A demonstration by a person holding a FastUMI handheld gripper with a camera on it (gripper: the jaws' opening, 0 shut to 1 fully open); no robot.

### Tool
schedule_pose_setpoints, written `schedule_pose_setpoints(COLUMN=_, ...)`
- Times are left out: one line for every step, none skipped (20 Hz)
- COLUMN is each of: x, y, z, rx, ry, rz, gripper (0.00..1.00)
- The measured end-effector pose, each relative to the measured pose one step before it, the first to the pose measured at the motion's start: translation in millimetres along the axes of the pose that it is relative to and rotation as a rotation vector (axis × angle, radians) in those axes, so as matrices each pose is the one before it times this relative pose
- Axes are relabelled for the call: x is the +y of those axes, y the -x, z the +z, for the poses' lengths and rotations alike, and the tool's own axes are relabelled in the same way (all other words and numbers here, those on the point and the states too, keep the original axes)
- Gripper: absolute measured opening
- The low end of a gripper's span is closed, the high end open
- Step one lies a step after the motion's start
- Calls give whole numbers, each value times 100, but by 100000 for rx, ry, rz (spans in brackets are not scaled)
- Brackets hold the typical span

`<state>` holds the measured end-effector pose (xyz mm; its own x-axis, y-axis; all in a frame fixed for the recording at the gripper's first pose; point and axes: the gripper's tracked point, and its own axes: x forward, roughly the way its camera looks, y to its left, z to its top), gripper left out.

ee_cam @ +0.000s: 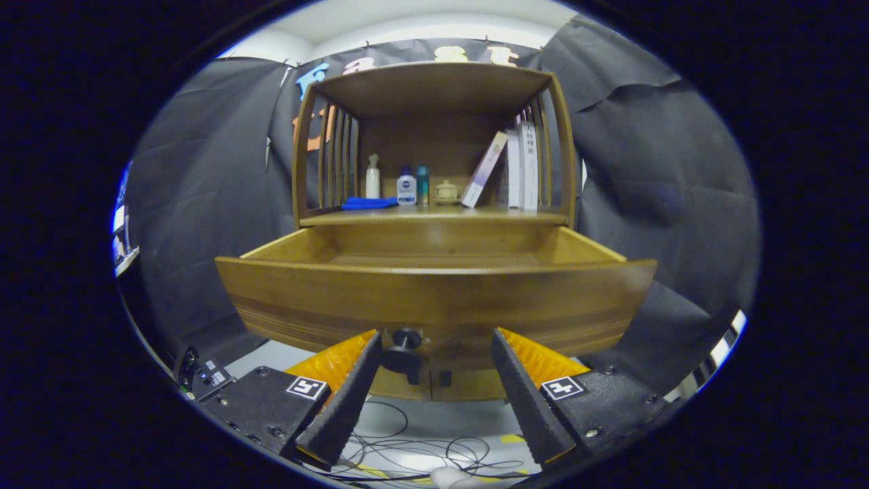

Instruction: Pull open the drawer, take out the items inside it, and place them on the countertop above the cabinet.

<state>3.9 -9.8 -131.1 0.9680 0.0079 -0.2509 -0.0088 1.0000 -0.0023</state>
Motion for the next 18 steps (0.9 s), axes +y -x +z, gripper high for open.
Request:
schedule_pose_setpoints(x=-76, y=488, z=1167, rx=-300, ry=-303, rz=913, gripper=100)
schedule_pose_setpoints(x=389, y=449, z=1187, rx=102, ry=-1590, rz=2405, gripper=100)
schedule_pose_setpoints(x=137, y=320, z=1078, rx=819, ry=-2223, rz=1296, gripper=100)
schedule_pose_setpoints(x=61, y=84, z=1195, rx=584, ry=-2505, rz=889, gripper=100)
schedule_pose_setpoints(x=214, y=-62, z=1349, rx=359, ry=-2461, rz=1578, gripper=100)
schedule_pose_setpoints(x=263, y=-147, z=1200, rx=897, ry=-1924, rz=497, gripper=100)
schedule_pose_setpoints(x=30, y=-362, z=1555, rx=-414, ry=-1158, rz=568, gripper=100)
schedule_pose_setpoints(x=174, y=-313, z=1858, rx=-1473, ry=-178, rz=303, gripper=100)
schedule_pose_setpoints(x=70, y=-554, z=1540, rx=-1040, ry=-28, rz=-586, gripper=100)
schedule_pose_setpoints(x=213, y=-759, z=1501, rx=-59, ry=787, rz=372, gripper=100)
schedule_pose_setpoints(x=233, y=-726, z=1230, rx=744, ry=424, rz=-302, gripper=100)
schedule_pose_setpoints(x=184, y=-785, z=1151, rx=828, ry=-179, rz=-179, gripper=99)
schedule_pose_setpoints(x=212, y=-824, z=1210, rx=621, ry=-690, rz=-241, gripper=99)
schedule_pose_setpoints(x=409, y=-878, z=935, rx=1034, ry=-749, rz=225, gripper=99)
schedule_pose_setpoints(x=245, y=-1019, z=736, rx=1685, ry=-359, rz=-858, gripper=99)
schedule_pose_setpoints(x=157, y=-953, z=176, rx=2825, ry=181, rz=-3, gripper=99)
schedule_pose_setpoints(x=208, y=-976, z=151, rx=3791, ry=240, rz=-1098, gripper=99)
schedule_pose_setpoints(x=187, y=-900, z=-93, rx=3527, ry=627, rz=-774, gripper=99)
